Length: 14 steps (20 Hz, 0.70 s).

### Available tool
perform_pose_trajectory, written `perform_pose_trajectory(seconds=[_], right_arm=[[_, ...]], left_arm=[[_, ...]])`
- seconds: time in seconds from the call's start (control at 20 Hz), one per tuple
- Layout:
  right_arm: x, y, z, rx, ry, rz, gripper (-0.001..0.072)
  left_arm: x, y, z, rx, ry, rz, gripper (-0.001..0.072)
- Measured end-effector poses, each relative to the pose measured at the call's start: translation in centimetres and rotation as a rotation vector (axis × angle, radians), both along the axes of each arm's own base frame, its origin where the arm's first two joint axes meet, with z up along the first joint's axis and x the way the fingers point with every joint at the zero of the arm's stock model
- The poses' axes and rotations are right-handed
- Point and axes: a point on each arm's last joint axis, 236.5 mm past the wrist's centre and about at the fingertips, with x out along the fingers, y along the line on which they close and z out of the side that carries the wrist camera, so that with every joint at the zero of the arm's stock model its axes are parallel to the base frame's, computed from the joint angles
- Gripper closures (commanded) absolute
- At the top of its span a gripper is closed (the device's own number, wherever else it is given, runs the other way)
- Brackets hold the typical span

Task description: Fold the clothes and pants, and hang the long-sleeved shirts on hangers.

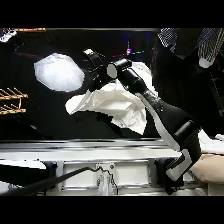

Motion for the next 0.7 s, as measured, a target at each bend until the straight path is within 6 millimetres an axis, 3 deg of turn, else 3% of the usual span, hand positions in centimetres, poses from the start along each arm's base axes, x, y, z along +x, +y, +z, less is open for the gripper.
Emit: perform_pose_trajectory(seconds=[0.45, 0.55, 0.7], right_arm=[[-0.5, -0.1, -0.2, -0.005, 0.023, 0.006, 0.0692], [-0.6, 0.0, -0.2, -0.001, 0.026, 0.007, 0.0692], [-0.7, 0.1, -0.1, 0.003, 0.030, 0.007, 0.0692]], left_arm=[[1.0, 0.9, -1.0, 0.030, -0.019, -0.018, 0.0579], [1.1, 1.1, -1.2, 0.034, -0.017, -0.021, 0.0648], [1.1, 1.3, -1.2, 0.045, -0.008, -0.026, 0.0690]])
